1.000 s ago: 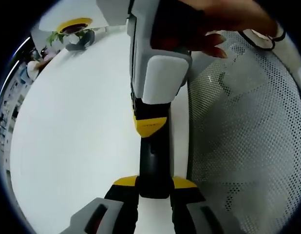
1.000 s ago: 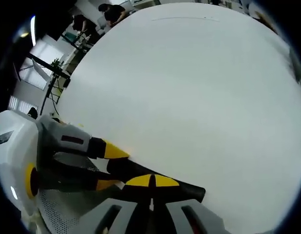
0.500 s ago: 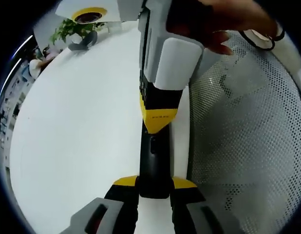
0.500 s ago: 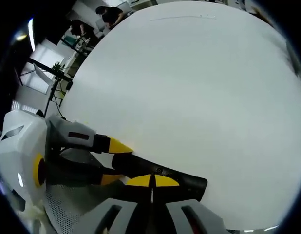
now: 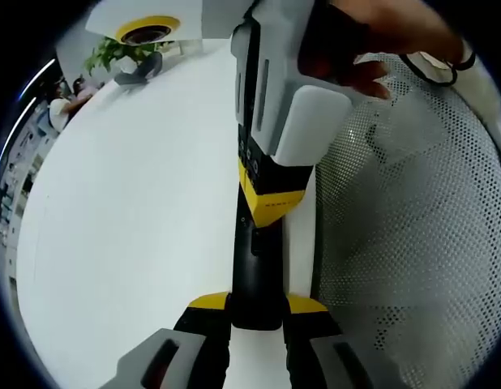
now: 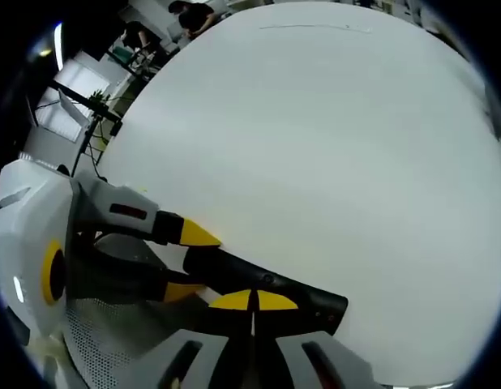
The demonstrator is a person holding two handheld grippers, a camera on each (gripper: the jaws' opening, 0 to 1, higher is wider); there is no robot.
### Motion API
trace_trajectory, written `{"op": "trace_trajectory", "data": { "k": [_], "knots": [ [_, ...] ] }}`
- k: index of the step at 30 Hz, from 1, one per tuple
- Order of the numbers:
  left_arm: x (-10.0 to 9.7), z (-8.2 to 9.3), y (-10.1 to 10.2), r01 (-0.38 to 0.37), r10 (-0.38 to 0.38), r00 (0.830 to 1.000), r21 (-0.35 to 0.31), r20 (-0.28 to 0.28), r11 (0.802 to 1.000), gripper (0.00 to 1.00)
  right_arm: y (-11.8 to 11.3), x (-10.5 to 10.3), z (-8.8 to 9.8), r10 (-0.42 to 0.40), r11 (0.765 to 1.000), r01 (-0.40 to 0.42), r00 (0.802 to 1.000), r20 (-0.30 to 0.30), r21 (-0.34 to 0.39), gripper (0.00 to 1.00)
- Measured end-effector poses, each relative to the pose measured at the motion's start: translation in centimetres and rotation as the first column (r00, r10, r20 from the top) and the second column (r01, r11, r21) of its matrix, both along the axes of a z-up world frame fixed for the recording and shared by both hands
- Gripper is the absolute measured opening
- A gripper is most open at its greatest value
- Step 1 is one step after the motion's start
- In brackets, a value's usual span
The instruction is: Press the specified remote control buttons in sequence, fully releasing each button before pressing the next.
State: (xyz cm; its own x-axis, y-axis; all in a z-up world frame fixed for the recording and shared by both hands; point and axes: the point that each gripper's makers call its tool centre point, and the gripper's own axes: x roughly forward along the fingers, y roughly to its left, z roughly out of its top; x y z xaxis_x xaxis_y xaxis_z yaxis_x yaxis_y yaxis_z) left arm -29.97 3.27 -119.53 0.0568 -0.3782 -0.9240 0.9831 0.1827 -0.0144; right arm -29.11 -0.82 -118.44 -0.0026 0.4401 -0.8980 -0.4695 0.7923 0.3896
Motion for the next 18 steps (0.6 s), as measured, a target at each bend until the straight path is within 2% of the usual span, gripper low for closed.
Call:
{"op": "trace_trajectory", "data": {
  "k": [18],
  "knots": [
    [0.04, -0.03, -0.01, 0.007, -0.007, 1.000, 0.023, 0.000, 1.000, 0.23, 0.06, 0.60, -0.37, -0.015, 1.000, 0.015, 1.000, -0.019, -0.012, 0.00]
  ]
}}
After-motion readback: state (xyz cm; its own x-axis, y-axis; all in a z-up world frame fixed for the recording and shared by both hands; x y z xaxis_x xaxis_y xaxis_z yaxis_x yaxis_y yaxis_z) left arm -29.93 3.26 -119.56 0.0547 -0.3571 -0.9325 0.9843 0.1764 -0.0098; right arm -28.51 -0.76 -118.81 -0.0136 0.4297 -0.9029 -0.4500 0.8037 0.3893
